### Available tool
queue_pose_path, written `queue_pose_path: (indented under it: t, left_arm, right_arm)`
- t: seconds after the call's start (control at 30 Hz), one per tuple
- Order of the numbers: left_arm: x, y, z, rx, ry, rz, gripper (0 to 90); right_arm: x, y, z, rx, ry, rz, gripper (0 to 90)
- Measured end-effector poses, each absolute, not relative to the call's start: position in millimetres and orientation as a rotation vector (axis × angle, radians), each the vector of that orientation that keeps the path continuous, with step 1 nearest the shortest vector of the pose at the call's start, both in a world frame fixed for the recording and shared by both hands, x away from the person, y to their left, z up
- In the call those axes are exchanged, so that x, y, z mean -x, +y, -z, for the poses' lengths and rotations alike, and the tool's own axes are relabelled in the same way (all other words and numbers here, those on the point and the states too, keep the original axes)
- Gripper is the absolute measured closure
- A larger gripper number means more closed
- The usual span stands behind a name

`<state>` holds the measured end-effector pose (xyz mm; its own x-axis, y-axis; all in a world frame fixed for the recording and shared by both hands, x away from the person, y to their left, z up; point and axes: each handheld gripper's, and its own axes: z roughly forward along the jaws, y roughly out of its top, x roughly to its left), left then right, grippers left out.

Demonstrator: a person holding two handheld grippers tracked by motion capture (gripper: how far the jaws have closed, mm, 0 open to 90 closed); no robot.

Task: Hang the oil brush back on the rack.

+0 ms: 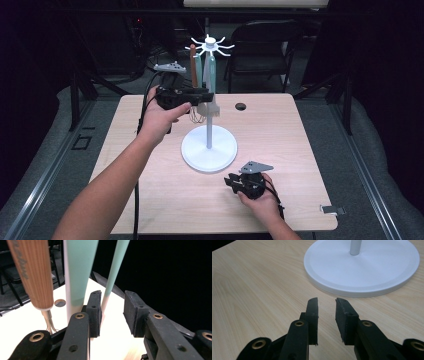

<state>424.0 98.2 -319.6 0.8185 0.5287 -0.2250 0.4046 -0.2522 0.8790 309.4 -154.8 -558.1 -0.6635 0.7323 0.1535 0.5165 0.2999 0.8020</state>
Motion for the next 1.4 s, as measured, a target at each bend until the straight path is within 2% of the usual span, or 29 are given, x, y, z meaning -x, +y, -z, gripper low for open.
queue_pose_path:
  t: [0.67,0.8,1.27,1.4]
  left_arm:
    - [-407.8,121.0,323.5,-1.885,0.723,-0.185,64.8]
    - [-400.3,133.7,329.0,-1.873,0.748,-0.204,59.3]
    - [-366.1,182.0,410.9,-1.974,0.88,-0.384,50.0]
    - [-359.2,194.0,442.0,-1.965,0.94,-0.346,49.2]
  right_arm:
    - [-309.3,-155.5,557.6,-1.14,2.322,-1.286,70.5]
    - [-309.2,-155.9,556.9,-1.143,2.324,-1.286,69.9]
    - [-313.6,-171.2,551.0,-1.181,2.266,-1.302,61.5]
    - [-315.2,-174.0,551.8,-1.191,2.263,-1.285,59.3]
